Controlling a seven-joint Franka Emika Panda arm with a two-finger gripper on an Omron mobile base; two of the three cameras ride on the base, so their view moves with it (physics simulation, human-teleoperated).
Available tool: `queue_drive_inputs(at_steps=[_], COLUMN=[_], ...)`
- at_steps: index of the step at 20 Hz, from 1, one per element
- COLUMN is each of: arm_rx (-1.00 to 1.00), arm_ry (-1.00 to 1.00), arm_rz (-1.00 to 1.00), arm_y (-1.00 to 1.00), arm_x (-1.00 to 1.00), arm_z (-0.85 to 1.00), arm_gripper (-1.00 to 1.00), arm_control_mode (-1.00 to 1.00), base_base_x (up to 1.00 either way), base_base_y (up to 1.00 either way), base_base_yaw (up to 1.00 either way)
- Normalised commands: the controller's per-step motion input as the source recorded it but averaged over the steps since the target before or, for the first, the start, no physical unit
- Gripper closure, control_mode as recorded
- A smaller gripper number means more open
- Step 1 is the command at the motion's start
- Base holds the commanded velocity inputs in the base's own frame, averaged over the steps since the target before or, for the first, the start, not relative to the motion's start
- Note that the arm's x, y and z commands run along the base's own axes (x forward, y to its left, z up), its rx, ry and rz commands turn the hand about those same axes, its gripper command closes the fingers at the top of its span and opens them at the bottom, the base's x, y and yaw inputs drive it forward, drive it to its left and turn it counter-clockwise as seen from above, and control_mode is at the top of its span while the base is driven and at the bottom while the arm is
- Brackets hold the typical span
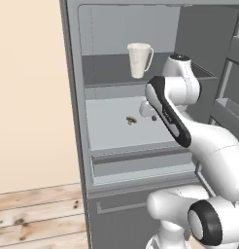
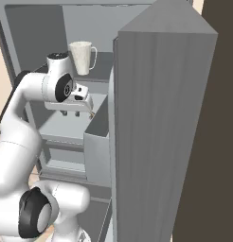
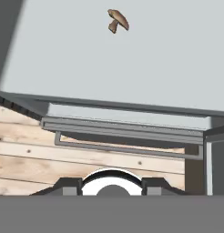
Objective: Pick mushroom from the fridge and place it on the plate on the counter.
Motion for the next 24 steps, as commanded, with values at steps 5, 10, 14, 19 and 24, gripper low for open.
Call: queue_drive_inputs(at_steps=[5,10,14,19,24], arm_rx=[0.03,0.02,0.00,0.01,0.00], arm_ry=[-0.06,-0.13,-0.12,-0.13,-0.19], arm_rz=[-0.03,-0.13,-0.11,-0.08,-0.09], arm_y=[0.01,0.08,0.03,0.04,0.00], arm_x=[0.00,0.04,0.18,0.15,0.25], arm_z=[-0.20,-0.26,-0.22,-0.22,-0.34], arm_gripper=[-1.00,-1.00,-1.00,-1.00,-1.00], arm_control_mode=[-1.00,-1.00,-1.00,-1.00,-1.00], base_base_x=[0.00,0.00,0.00,0.00,0.00], base_base_y=[0.00,0.00,0.00,0.00,0.00], base_base_yaw=[0.00,0.00,0.00,0.00,0.00])
